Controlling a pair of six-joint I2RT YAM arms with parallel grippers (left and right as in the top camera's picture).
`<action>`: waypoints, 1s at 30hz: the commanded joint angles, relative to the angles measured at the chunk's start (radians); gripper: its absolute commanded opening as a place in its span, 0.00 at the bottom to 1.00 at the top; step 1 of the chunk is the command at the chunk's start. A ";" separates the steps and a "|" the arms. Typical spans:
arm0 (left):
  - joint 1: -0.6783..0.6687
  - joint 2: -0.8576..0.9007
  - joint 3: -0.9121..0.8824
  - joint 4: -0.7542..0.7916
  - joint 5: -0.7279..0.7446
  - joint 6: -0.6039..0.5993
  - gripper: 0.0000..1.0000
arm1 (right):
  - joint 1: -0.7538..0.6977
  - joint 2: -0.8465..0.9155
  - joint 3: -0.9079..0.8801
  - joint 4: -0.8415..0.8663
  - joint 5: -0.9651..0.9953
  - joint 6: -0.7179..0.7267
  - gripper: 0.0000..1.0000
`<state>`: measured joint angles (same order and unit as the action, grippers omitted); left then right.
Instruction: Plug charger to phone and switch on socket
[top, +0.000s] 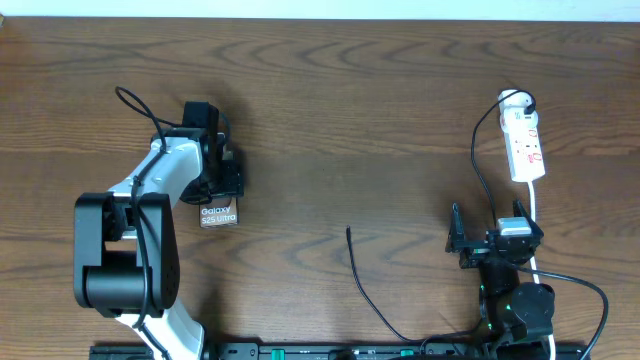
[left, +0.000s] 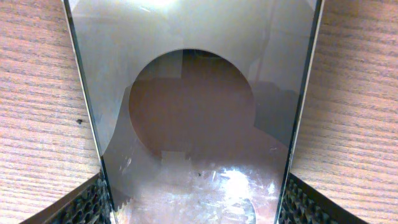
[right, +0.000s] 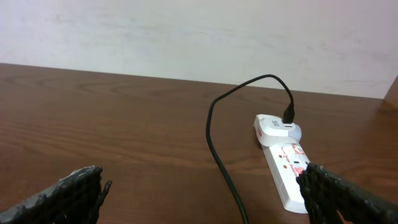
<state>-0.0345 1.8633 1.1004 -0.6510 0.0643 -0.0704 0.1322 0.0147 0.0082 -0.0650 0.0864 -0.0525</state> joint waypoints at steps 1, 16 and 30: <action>-0.004 0.027 -0.043 0.006 0.109 0.006 0.07 | -0.009 -0.006 -0.003 -0.002 0.005 -0.008 0.99; -0.004 -0.084 -0.023 -0.019 0.108 0.006 0.07 | -0.009 -0.006 -0.003 -0.002 0.005 -0.008 0.99; -0.004 -0.132 -0.021 -0.027 0.108 0.006 0.07 | -0.009 -0.006 -0.003 -0.002 0.005 -0.008 0.99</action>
<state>-0.0364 1.7607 1.0740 -0.6731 0.1589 -0.0704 0.1322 0.0147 0.0082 -0.0650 0.0864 -0.0525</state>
